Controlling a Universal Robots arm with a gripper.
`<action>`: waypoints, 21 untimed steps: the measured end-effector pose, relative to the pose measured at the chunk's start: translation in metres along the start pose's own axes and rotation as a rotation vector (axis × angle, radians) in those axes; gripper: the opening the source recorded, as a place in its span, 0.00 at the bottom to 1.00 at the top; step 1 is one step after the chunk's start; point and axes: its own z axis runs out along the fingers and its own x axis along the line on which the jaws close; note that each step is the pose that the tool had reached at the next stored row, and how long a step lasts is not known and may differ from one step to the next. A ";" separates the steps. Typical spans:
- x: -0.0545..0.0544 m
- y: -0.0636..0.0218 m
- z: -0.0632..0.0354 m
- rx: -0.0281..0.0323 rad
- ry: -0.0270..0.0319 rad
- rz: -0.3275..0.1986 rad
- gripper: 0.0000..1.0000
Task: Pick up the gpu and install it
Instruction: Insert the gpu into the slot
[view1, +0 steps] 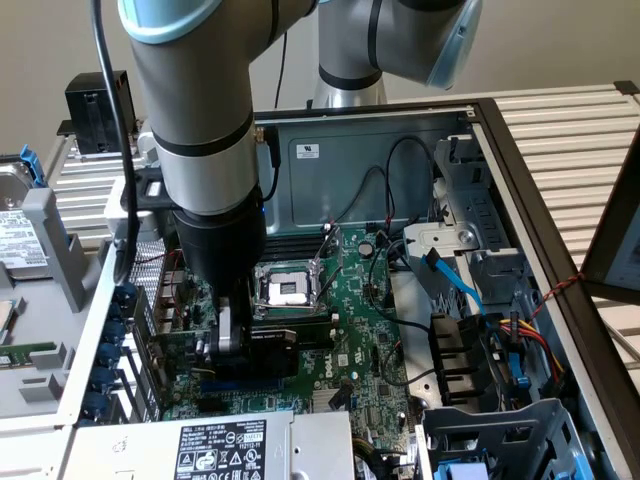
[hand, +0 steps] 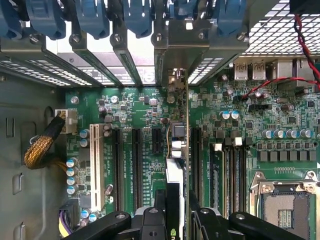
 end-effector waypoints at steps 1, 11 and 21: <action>0.000 0.0000 0.0000 0.0000 0.0000 -0.001 0.27; 0.001 0.0000 0.0000 0.0000 -0.0001 -0.002 0.27; 0.001 0.0000 0.0013 -0.0001 0.0000 -0.002 0.27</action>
